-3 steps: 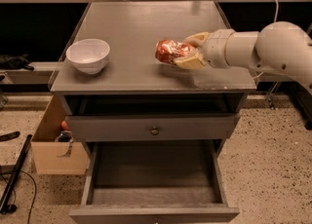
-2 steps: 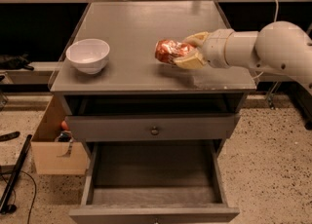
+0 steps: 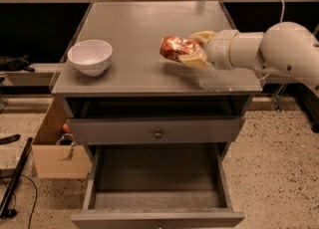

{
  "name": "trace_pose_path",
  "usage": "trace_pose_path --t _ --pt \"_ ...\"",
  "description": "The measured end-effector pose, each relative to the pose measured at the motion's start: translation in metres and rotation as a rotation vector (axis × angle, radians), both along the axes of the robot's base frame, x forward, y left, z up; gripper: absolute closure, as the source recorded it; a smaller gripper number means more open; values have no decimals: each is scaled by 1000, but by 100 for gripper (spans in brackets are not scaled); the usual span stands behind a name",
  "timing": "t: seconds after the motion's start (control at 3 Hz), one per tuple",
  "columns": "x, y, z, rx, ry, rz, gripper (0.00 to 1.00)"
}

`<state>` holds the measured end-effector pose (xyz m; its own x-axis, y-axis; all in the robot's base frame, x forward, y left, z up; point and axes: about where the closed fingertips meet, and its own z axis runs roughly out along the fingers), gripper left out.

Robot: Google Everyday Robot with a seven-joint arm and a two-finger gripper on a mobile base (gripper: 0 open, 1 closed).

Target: Pick coke can from middle drawer and place on counter

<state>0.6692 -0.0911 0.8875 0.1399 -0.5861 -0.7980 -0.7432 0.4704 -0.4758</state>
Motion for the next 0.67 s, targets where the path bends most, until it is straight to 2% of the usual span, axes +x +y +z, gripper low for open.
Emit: trace_pose_path --t 0.33,0.67 --pt "0 0 0 0 0 0 11" --pt "0 0 0 0 0 0 0"
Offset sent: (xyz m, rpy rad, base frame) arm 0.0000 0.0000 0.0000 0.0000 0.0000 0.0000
